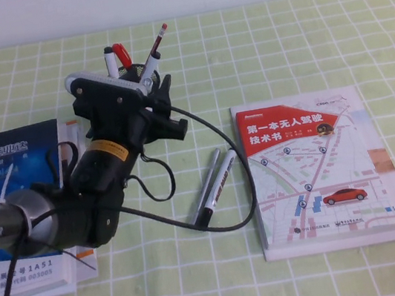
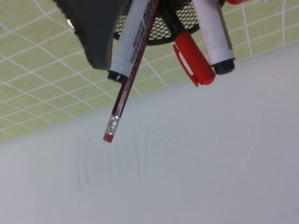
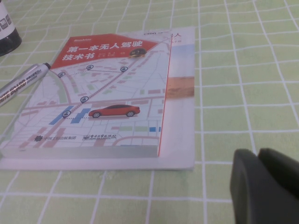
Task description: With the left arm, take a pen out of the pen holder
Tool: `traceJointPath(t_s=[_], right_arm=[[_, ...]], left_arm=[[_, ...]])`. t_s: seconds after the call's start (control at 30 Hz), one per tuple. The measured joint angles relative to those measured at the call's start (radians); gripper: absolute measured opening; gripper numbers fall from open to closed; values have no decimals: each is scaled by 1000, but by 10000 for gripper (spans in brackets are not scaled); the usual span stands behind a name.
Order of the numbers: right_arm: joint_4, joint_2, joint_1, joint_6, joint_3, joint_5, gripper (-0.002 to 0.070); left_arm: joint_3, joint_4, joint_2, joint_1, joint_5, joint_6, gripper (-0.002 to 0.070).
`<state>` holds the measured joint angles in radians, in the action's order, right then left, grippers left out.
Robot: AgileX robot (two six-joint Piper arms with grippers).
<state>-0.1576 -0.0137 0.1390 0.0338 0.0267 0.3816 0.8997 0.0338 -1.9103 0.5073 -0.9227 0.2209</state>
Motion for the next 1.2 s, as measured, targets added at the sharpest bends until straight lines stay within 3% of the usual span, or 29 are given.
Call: traceJointPath(t_s=[0.63,0.87,1.07,1.2], right_arm=[[0,0,0,0,0,0,-14],[0,0,0,0,0,0,-14],[0,0,0,0,0,0,-14],[0,0,0,0,0,0,-14]], left_arm=[[104,55,-83,-18,68,71,371],[104,47,-86,-30,68,67,246],[104,15,-87,-30,68,67,208],[104,12,-87,-30,72,67,130]])
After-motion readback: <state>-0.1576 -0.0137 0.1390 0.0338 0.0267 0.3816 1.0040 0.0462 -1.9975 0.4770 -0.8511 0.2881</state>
